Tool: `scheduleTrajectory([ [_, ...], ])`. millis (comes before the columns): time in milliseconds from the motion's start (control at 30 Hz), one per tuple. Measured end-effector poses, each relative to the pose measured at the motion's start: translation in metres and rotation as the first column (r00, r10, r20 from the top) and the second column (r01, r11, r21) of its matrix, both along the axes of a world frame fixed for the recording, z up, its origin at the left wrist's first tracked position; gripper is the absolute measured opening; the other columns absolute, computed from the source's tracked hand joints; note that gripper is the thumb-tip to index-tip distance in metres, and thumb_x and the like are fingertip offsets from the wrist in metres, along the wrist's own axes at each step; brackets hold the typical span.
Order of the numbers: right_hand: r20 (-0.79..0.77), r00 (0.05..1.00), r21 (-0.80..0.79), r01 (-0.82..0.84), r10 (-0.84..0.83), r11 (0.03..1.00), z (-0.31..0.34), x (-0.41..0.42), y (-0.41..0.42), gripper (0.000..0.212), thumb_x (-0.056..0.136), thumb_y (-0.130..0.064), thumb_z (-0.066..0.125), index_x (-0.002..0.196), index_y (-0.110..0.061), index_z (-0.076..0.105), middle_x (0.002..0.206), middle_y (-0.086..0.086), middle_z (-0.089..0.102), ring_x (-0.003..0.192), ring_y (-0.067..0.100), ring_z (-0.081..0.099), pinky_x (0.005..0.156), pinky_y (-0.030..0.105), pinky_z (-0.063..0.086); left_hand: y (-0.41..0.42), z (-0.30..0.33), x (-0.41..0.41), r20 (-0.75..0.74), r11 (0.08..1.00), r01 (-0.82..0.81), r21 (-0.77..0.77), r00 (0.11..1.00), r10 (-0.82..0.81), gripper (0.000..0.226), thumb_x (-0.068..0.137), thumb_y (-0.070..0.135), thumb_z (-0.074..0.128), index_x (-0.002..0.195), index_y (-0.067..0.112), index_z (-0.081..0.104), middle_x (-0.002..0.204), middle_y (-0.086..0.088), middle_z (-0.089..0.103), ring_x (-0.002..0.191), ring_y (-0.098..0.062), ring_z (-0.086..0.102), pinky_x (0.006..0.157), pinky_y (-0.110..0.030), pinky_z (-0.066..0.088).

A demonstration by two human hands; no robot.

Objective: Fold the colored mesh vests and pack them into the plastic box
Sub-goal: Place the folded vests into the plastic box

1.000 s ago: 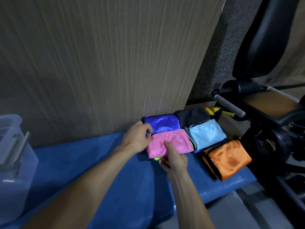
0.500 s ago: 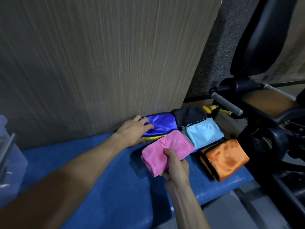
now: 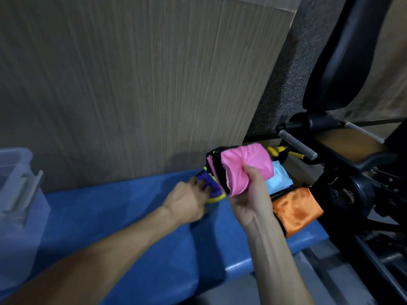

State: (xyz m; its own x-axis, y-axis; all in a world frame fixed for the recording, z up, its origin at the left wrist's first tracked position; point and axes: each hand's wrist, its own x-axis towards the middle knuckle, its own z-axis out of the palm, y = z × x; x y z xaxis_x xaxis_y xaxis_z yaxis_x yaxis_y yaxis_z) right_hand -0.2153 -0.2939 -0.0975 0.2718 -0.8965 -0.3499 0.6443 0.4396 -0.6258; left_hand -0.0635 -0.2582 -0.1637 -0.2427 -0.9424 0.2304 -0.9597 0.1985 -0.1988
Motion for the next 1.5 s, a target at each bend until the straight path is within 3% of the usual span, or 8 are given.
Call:
scheduleTrajectory([
  [267,-0.412,0.898,0.132,-0.111,0.156,0.985,-0.042,-0.009,0.019,0.036,0.095,-0.012,0.056,0.126,0.006,0.063,0.124,0.027,0.067,0.103,0.034,0.066,0.102,0.053,0.05,0.063,-0.029,-0.024,-0.382,0.996,-0.08,0.045,0.92,0.091,0.046,0.087,0.051,0.052,0.116,0.019,0.068,0.117,0.0,0.067,0.112,-0.023,0.055,0.09,-0.037,0.052],
  [400,-0.543,0.83,0.121,-0.071,0.126,0.99,-0.05,-0.014,0.025,0.028,0.091,-0.015,0.065,0.113,0.002,0.066,0.105,0.021,0.074,0.084,0.031,0.071,0.066,0.04,0.06,0.069,-0.037,-0.02,-0.527,0.998,0.006,0.069,0.849,0.031,0.036,0.09,0.043,0.057,0.114,0.019,0.068,0.116,0.004,0.066,0.114,-0.018,0.05,0.095,-0.031,0.049],
  [633,-0.716,0.671,0.153,-0.118,0.192,0.981,-0.053,-0.017,0.029,0.032,0.089,-0.026,0.071,0.114,-0.008,0.061,0.108,0.013,0.07,0.089,0.028,0.069,0.066,0.038,0.059,0.057,-0.005,0.009,-0.897,0.964,-0.258,0.072,0.406,0.176,0.011,0.088,0.021,0.063,0.085,0.024,0.073,0.088,0.012,0.072,0.08,-0.006,0.066,0.081,-0.033,0.053],
  [800,-0.743,0.637,0.143,-0.147,0.205,0.979,-0.05,-0.011,0.027,0.037,0.089,-0.03,0.074,0.116,-0.008,0.061,0.111,0.013,0.07,0.097,0.03,0.069,0.079,0.047,0.062,0.025,0.036,-0.001,-0.76,0.812,-0.021,0.584,0.337,0.555,0.083,0.077,0.087,0.054,0.139,0.032,0.055,0.143,0.014,0.053,0.133,-0.014,0.052,0.113,-0.032,0.036],
  [967,-0.741,0.629,0.172,-0.161,0.236,0.972,-0.05,-0.015,0.022,0.037,0.084,-0.03,0.08,0.109,-0.011,0.061,0.109,0.011,0.072,0.093,0.028,0.07,0.077,0.045,0.062,-0.002,0.03,-0.01,-0.717,0.741,0.098,0.665,0.361,0.596,0.032,0.084,0.052,0.07,0.102,0.025,0.073,0.097,0.003,0.078,0.091,-0.018,0.075,0.083,-0.029,0.058],
  [1233,-0.585,0.781,0.147,-0.164,0.219,0.976,-0.056,-0.007,0.021,0.078,0.055,-0.033,0.09,0.12,0.002,0.065,0.099,0.017,0.077,0.085,0.03,0.077,0.071,0.039,0.064,0.025,0.002,-0.009,-0.827,0.82,0.114,0.561,0.022,0.562,0.038,0.084,0.045,0.069,0.111,0.019,0.072,0.097,-0.001,0.079,0.095,-0.023,0.075,0.093,-0.04,0.056],
  [1367,-0.563,0.815,0.047,-0.138,0.14,0.989,-0.031,-0.014,0.039,0.036,0.079,-0.019,0.082,0.104,0.002,0.067,0.09,0.017,0.077,0.073,0.027,0.075,0.057,0.031,0.06,0.038,0.009,-0.031,-0.884,0.902,0.081,0.425,-0.178,0.432,0.037,0.083,0.041,0.072,0.114,0.02,0.071,0.103,0.0,0.079,0.096,-0.019,0.075,0.092,-0.038,0.055],
  [1500,-0.469,0.883,-0.14,-0.057,-0.016,0.988,0.007,-0.055,0.035,0.032,0.083,-0.02,0.078,0.107,-0.001,0.07,0.094,0.016,0.078,0.087,0.031,0.077,0.084,0.047,0.062,0.017,0.058,-0.068,-0.967,0.969,0.097,0.225,-0.099,0.235,0.048,0.07,0.048,0.071,0.113,0.026,0.07,0.105,0.007,0.077,0.101,-0.014,0.072,0.092,-0.038,0.056],
])
